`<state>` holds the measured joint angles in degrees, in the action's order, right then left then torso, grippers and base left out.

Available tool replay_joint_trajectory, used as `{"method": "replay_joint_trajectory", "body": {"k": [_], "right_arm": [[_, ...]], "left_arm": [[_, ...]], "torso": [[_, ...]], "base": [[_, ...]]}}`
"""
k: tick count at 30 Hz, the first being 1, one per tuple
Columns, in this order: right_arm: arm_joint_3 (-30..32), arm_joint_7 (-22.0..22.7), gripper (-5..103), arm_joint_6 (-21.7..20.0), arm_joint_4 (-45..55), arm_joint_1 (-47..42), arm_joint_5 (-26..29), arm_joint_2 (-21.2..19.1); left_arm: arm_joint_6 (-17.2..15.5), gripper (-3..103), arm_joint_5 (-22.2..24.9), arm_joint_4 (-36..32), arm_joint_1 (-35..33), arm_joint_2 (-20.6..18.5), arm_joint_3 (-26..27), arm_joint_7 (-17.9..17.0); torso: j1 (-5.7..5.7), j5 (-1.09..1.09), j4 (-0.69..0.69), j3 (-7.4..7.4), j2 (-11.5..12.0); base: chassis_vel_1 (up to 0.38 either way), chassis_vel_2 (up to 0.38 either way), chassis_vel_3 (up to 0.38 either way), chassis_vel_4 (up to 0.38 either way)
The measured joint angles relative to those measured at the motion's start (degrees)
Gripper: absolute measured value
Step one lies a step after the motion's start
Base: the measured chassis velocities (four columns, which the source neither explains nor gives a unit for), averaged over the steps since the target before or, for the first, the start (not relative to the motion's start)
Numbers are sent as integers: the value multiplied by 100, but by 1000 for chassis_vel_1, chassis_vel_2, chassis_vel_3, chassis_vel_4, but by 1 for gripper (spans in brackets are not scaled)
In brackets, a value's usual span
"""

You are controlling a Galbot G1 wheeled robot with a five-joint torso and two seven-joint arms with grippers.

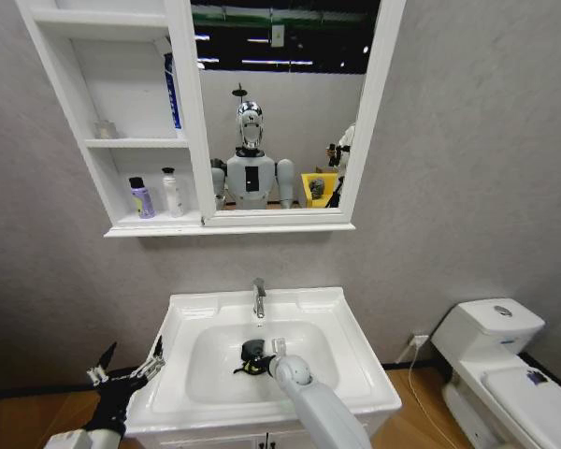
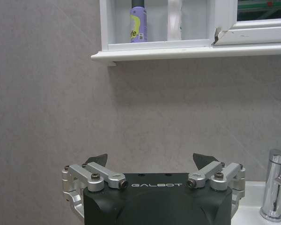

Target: Move facial cleanser and shampoo from washbasin to cabinet, then wipe washbasin with towel.

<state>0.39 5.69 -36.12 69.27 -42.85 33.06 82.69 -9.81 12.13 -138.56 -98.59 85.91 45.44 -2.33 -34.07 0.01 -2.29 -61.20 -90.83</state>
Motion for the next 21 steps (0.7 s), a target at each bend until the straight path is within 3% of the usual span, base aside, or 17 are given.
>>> {"method": "replay_joint_trajectory", "body": {"k": [21], "right_arm": [[1161, 369, 4, -147, 1181, -742, 358, -752]], "left_arm": [[0, 100, 0, 0, 0, 0, 0, 0]], "torso": [[0, 0, 0, 0, 0]], "base": [[0, 0, 0, 0]]}}
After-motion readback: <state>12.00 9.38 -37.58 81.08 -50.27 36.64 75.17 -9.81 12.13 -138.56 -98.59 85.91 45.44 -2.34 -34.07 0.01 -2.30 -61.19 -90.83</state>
